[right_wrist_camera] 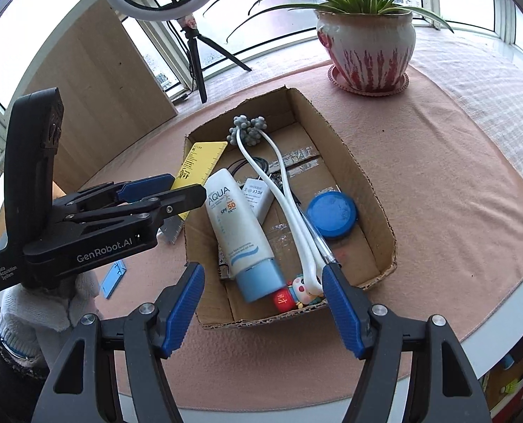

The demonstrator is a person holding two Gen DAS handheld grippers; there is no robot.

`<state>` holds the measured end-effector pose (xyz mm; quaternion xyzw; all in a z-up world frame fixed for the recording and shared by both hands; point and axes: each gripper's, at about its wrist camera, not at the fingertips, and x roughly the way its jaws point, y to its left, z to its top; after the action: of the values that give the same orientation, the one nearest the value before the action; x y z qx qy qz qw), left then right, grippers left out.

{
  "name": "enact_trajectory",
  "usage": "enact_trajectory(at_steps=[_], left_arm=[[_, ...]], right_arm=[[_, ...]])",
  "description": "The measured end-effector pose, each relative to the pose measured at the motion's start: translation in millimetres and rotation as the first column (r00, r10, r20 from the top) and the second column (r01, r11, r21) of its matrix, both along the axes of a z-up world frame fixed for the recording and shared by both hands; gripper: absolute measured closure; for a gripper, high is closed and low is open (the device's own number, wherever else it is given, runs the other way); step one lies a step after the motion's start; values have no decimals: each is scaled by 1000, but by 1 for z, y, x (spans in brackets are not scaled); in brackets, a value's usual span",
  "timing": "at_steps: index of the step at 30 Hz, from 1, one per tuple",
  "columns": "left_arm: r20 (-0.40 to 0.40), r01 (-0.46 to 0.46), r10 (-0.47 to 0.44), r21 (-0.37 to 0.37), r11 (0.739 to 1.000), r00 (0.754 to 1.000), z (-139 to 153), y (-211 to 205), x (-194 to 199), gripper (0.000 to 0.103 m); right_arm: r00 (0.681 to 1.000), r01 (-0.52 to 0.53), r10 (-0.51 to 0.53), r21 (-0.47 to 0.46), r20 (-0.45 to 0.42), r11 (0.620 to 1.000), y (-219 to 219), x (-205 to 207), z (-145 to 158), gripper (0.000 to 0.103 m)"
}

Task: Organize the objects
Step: 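Lift the yellow card with the left gripper and lower it into the box, then open the left gripper in the box and move to the pink lotion bottle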

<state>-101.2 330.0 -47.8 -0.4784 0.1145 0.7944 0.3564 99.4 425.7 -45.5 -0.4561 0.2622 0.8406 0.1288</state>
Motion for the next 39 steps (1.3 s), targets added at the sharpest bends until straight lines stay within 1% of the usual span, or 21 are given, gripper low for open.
enact_trajectory(at_steps=[6,13,14,15,16,17,23,27,30,34,39], left_arm=[[-4,13,-13,-9,1000,1000,-6,18,-2,49],[-8,16,-16,-13,1000,1000,-8,26,-4,49],[-4,20,-20,-12,1000,1000,-9,27,-4,46],[1,22,-22,-17,1000,1000,-11,28,-4,40],[-4,18,-18,-20,1000,1000,-11,27,-4,25],[-16,12,-13,-15,1000,1000,-10,27,-4,17],[-17,-9,9,2,1000,1000,-5,13,-5,17],[-16,-52,52,13,999,999,-1,-10,-8,17],[-13,-90,90,20,996,996,1,-36,-11,17],[-8,-160,160,10,987,987,-1,-79,-16,17],[7,-258,258,-11,966,966,-11,-143,-23,17]], right_arm=[[1000,11,-11,0,14,1000,7,5,-4,37],[1000,3,-3,0,23,1000,9,4,-7,37],[1000,2,-2,-1,23,1000,9,4,-7,37],[1000,1,-1,-2,24,1000,9,4,-8,37],[1000,0,0,-2,25,1000,9,4,-8,37],[1000,0,0,-3,26,1000,9,4,-9,37],[1000,-7,8,-11,24,1000,5,3,-9,37],[1000,-21,21,-13,20,1000,-2,-2,-8,37],[999,-41,41,-13,16,999,-10,-10,-6,37],[997,-82,82,-15,14,997,-27,-25,-4,37],[989,-147,148,-17,15,989,-56,-45,-5,37]])
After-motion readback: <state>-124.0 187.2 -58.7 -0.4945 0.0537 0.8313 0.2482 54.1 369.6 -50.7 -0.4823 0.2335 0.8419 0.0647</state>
